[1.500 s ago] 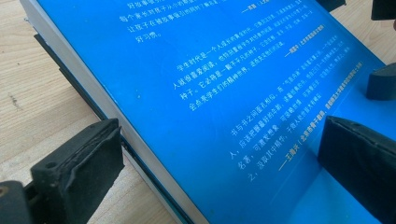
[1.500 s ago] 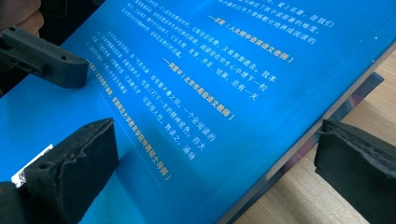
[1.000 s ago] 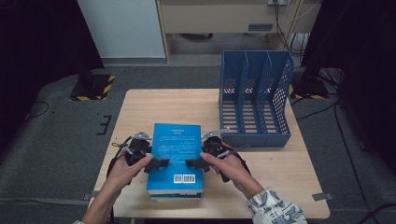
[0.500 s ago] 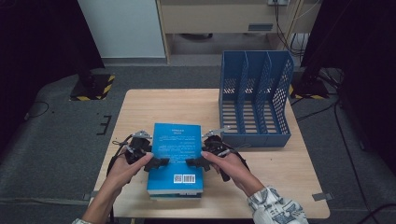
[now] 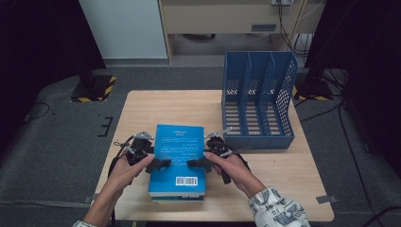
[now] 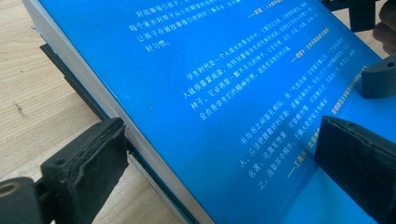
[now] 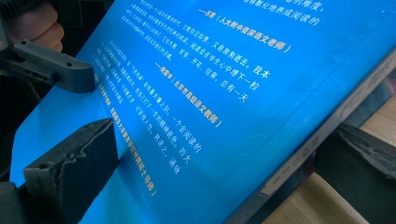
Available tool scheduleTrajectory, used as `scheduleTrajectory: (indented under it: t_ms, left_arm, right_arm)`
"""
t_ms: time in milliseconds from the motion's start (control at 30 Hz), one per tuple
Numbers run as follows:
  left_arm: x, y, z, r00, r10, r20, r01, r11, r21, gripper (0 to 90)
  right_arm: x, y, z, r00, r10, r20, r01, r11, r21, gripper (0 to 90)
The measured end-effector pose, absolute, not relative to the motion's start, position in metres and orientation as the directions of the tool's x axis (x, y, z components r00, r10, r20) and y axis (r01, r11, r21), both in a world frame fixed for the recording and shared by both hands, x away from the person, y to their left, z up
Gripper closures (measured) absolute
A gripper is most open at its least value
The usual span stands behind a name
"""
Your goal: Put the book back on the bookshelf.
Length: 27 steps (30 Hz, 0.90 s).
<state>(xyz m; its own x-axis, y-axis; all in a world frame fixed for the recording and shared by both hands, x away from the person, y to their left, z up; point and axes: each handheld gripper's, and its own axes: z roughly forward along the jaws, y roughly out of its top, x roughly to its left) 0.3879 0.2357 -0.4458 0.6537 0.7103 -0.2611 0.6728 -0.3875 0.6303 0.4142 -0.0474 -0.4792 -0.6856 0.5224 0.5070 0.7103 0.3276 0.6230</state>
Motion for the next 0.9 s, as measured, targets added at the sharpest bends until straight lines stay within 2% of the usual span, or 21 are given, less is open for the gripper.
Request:
scheduleTrajectory:
  t_ms: [167,400,700,833,900]
  left_arm:
    - [0.390,0.238,-0.443,0.653,0.711,-0.261,0.675,-0.390,0.626,6.3]
    - [0.391,0.239,-0.435,0.640,0.733,-0.229,0.667,-0.384,0.638,21.1]
    - [0.392,0.245,-0.434,0.620,0.744,-0.249,0.680,-0.352,0.643,31.5]
    - [0.392,0.244,-0.434,0.617,0.748,-0.246,0.681,-0.350,0.643,32.9]
    - [0.392,0.245,-0.432,0.616,0.751,-0.240,0.680,-0.352,0.644,36.9]
  right_arm:
    - [0.413,-0.047,-0.477,-0.689,0.535,0.489,0.703,0.330,0.630,0.4]
    - [0.412,-0.046,-0.470,-0.698,0.550,0.458,0.692,0.356,0.628,1.8]
    - [0.412,-0.045,-0.466,-0.707,0.557,0.435,0.681,0.373,0.630,2.4]
    - [0.412,-0.044,-0.466,-0.712,0.556,0.429,0.675,0.372,0.637,2.4]
    - [0.412,-0.044,-0.466,-0.709,0.558,0.431,0.677,0.370,0.636,2.7]
